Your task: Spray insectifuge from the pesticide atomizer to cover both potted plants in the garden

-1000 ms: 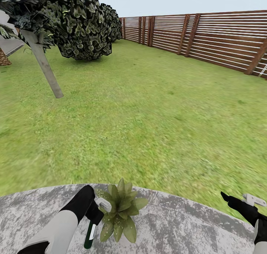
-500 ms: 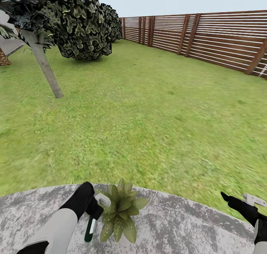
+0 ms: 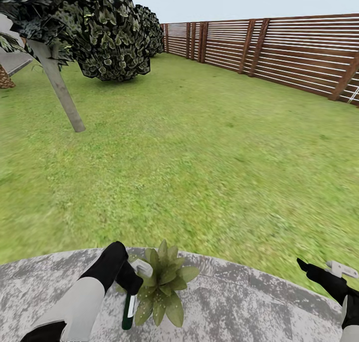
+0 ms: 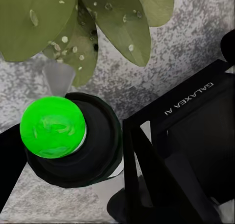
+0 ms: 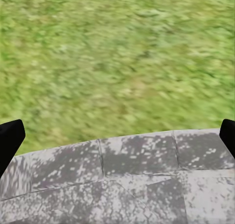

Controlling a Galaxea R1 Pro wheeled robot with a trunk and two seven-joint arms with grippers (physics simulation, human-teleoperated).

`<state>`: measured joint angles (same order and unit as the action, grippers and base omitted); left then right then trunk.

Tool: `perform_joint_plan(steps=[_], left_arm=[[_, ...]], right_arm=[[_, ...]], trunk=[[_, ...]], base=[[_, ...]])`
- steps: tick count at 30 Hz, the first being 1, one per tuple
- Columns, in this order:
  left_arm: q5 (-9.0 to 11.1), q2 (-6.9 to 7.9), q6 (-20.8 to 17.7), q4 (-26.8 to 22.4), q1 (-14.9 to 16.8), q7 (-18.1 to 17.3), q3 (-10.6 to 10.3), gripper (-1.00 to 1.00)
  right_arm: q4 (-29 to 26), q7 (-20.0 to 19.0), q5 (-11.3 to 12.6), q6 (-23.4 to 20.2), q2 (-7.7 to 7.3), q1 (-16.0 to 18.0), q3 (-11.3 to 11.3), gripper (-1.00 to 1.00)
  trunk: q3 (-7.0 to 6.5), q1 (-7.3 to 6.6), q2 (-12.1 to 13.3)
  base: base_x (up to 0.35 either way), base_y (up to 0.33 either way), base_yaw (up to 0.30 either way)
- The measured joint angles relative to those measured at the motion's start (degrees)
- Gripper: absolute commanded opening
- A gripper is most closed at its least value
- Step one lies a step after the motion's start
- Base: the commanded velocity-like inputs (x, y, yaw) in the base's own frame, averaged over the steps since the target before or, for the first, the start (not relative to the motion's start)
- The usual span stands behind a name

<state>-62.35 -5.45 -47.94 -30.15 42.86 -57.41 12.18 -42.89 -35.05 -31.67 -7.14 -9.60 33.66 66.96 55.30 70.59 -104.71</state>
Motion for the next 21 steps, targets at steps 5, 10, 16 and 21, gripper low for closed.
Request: perform_joint_plan(steps=[5, 10, 16, 21], left_arm=[[0.0, 0.11, -4.9, 0.0, 1.1, -0.3, -0.8, -1.0], [-0.1, 0.17, -5.4, 0.0, 1.6, -0.3, -7.3, -1.0], [-0.2, 1.04, -5.4, 0.1, 1.8, -0.2, -10.4, -1.0], [-0.4, 1.94, -5.4, 0.1, 1.9, -0.2, -10.5, -1.0]], right_arm=[[0.0, 0.0, 0.0, 0.0, 0.0, 0.0, 0.0, 1.0], [0.0, 0.0, 0.0, 0.0, 0.01, 0.0, 0.0, 1.0], [0.0, 0.0, 0.0, 0.0, 0.01, 0.0, 0.0, 1.0], [0.0, 0.0, 0.0, 0.0, 0.0, 0.0, 0.0, 1.0]], trunk=[[0.0, 0.0, 0.0], [0.0, 0.0, 0.0], [0.0, 0.0, 0.0], [0.0, 0.0, 0.0]], base=[[0.0, 0.0, 0.0], [0.0, 0.0, 0.0], [0.0, 0.0, 0.0], [0.017, 0.0, 0.0]])
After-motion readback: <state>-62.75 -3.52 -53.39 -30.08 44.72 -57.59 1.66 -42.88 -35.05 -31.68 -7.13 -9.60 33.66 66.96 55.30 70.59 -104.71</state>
